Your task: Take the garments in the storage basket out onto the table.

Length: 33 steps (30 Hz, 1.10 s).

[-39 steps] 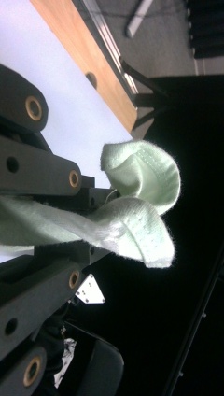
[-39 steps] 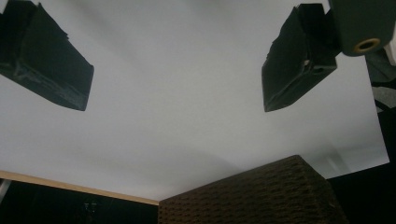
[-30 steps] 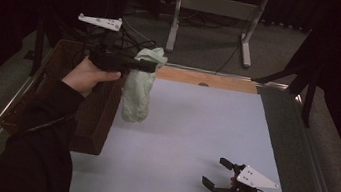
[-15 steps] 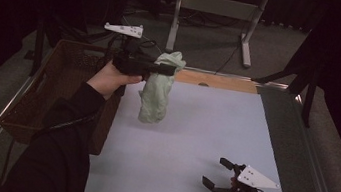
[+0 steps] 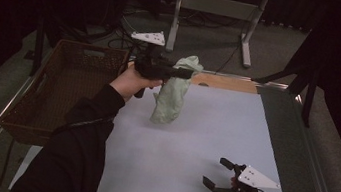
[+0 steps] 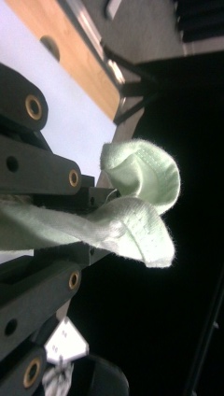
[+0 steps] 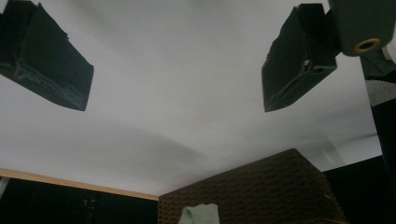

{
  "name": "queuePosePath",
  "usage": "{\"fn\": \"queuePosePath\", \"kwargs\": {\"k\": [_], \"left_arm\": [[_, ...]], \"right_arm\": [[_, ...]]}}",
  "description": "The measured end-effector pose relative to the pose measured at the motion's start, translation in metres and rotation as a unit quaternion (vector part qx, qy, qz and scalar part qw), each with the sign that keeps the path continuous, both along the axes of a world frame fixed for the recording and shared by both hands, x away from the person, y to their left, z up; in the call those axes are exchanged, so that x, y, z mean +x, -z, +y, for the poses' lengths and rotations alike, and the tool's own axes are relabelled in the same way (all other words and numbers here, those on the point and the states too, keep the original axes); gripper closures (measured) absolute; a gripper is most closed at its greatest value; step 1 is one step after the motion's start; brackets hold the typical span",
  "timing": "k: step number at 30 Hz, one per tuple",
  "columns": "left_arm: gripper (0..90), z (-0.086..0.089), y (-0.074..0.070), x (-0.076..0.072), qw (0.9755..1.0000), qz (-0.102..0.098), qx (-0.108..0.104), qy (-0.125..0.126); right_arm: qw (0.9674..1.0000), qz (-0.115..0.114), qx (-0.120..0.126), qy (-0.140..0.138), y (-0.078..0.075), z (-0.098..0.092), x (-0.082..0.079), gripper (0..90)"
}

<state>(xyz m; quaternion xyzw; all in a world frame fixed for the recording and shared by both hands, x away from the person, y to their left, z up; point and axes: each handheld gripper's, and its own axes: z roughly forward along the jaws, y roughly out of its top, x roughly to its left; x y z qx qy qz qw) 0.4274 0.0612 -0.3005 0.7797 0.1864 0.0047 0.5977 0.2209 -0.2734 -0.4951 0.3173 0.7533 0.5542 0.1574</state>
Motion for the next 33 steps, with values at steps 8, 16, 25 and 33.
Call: {"fn": "queuePosePath", "kwargs": {"k": [8,16,25,33], "left_arm": [[78.1,-0.021,0.005,0.01,0.9996,0.011,0.024,-0.007],[43.2,-0.047,0.013,0.015,0.9978,0.017,0.064,-0.008],[14.0,-0.049,0.044,-0.003,0.9966,0.004,0.081,-0.015],[0.0,-0.053,0.052,-0.002,0.9914,0.002,0.13,0.006]], "right_arm": [[1.0,0.001,0.002,0.0,0.0,-0.001,0.0,9.6],[1.0,0.001,0.007,0.0,0.0,-0.002,0.0,9.6],[0.9997,0.006,0.016,0.017,-0.001,-0.005,0.002,9.6],[0.9999,0.006,-0.012,0.011,0.004,0.002,0.004,9.6]]}}
